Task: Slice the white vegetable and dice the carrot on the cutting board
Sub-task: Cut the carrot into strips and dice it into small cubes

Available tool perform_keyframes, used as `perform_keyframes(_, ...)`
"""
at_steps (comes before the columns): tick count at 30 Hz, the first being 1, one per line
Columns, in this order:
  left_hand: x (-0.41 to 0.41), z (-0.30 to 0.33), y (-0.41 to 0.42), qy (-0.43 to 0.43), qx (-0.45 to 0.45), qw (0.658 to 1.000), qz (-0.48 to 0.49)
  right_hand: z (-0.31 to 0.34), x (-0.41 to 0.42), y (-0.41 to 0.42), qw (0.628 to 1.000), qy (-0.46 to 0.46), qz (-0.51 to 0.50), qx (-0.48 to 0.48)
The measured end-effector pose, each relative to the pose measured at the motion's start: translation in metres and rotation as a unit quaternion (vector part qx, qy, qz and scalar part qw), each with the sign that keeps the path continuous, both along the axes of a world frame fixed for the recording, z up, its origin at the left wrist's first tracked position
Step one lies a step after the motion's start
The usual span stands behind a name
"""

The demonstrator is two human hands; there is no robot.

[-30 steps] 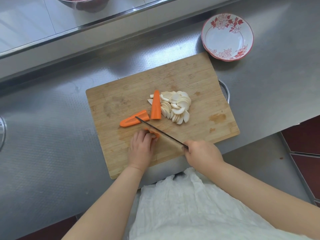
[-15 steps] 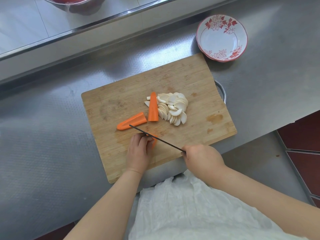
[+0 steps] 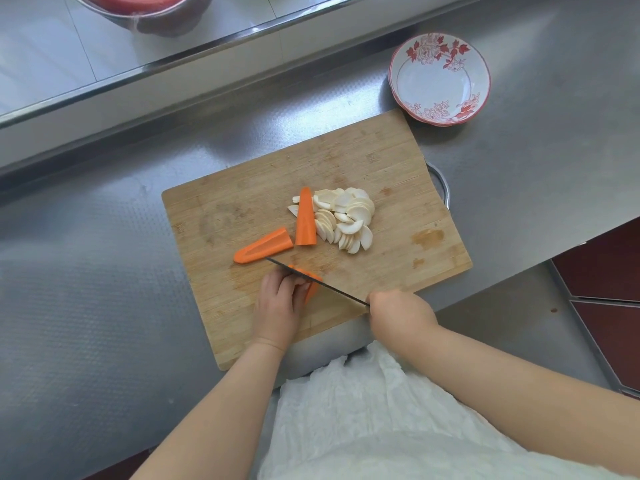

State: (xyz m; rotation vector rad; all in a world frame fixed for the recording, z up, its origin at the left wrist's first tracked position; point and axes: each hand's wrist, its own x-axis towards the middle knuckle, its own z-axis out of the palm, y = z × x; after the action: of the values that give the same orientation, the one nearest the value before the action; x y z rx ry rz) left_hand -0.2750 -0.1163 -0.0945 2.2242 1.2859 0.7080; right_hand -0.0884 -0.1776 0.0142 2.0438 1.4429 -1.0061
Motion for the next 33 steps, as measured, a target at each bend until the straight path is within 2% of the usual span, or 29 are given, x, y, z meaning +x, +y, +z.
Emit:
perform_keyframes(10, -0.003, 0.008, -0.006, 0.036, -0.022, 0.999, 0.012, -0.007, 0.016, 0.004, 0.995, 0.056, -0.078, -0.008)
perform_keyframes(16, -0.005, 0.008, -0.01, 0.064, -0.034, 0.997, 0.012, -0.006, 0.014, -0.003, 0.992, 0.062, -0.106, 0.023)
perform_keyframes(23, -0.008, 0.004, -0.008, 0.065, -0.041, 0.997, 0.018, 0.008, -0.003, -0.02, 0.995, 0.029, -0.036, 0.086)
perform_keyframes(33, -0.005, 0.005, -0.011, 0.057, -0.021, 0.998, 0.028, 0.016, -0.006, -0.019, 0.997, 0.009, 0.023, 0.072)
